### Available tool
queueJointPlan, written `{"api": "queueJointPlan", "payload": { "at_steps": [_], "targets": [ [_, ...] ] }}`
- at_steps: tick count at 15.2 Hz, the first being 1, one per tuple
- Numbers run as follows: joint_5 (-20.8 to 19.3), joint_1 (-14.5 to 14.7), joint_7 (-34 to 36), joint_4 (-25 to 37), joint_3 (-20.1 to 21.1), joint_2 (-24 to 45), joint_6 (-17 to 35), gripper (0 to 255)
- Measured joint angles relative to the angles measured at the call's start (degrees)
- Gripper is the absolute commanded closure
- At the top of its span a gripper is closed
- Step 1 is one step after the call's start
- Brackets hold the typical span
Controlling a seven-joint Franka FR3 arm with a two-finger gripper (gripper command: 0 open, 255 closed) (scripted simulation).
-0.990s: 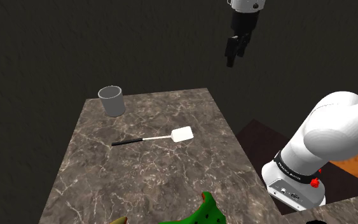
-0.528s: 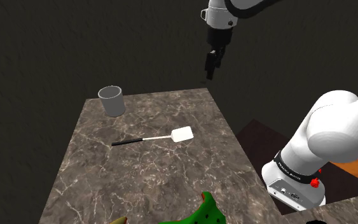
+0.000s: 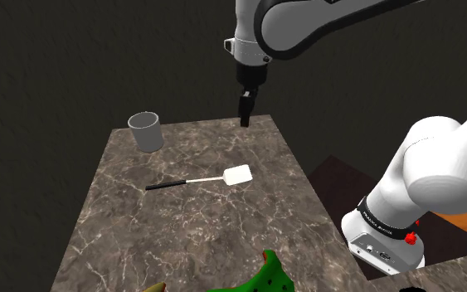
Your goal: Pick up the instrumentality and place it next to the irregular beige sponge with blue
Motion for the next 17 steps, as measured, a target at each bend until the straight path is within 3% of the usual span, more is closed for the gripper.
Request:
{"api": "queueJointPlan", "payload": {
  "at_steps": [12, 17],
  "targets": [
    [2.11, 8.14, -4.71, 5.36, 7.34, 14.7, 11.27, 0],
    [1.78, 10.01, -5.86, 6.01, 9.26, 18.97, 15.34, 0]
  ]
}}
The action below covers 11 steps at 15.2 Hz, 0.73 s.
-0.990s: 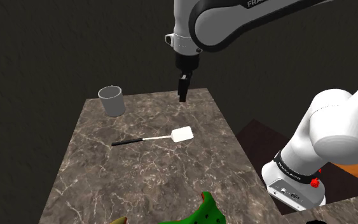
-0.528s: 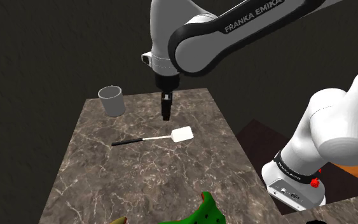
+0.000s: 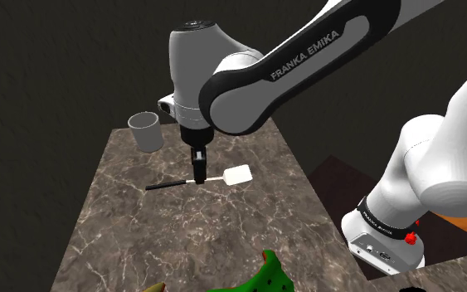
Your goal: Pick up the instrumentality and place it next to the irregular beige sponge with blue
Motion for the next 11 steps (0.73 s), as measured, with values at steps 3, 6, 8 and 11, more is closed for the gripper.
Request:
{"api": "queueJointPlan", "payload": {
  "at_steps": [3, 6, 8, 11],
  "targets": [
    [-0.51, 0.03, 0.18, -0.56, 0.09, 1.73, 2.27, 0],
    [-1.12, 0.14, 0.75, -1.06, 0.22, 3.42, 4.4, 0],
    [-1.19, 0.11, 0.71, -1.34, 0.19, 3.64, 4.92, 0],
    [-1.21, 0.11, 0.72, -1.42, 0.19, 3.7, 5.06, 0]
  ]
}}
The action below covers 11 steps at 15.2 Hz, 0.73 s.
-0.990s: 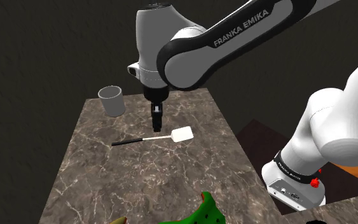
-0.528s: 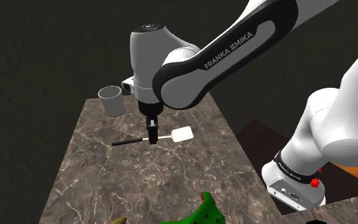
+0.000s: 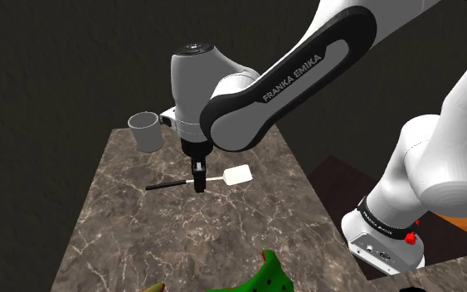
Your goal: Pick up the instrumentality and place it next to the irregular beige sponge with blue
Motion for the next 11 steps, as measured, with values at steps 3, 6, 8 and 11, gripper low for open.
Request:
{"api": "queueJointPlan", "payload": {
  "at_steps": [3, 6, 8, 11],
  "targets": [
    [0.0, 0.0, 0.0, 0.0, 0.0, 0.01, 0.01, 255],
    [0.0, 0.0, 0.0, 0.0, 0.0, 0.0, 0.01, 255],
    [0.0, 0.0, 0.0, 0.0, 0.0, 0.0, 0.01, 255],
    [0.0, 0.0, 0.0, 0.0, 0.0, 0.0, 0.02, 255]
  ]
}}
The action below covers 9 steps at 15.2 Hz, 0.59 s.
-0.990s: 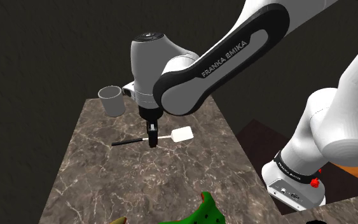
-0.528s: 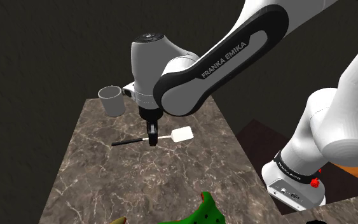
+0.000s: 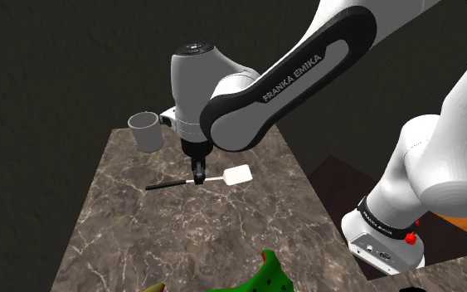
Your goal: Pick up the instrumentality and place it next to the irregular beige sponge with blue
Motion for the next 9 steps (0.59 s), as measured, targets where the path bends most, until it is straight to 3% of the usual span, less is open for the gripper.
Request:
{"api": "queueJointPlan", "payload": {
  "at_steps": [9],
  "targets": [
    [1.12, -0.06, -0.77, 2.1, -0.1, -3.39, -5.37, 255]
  ]
}}
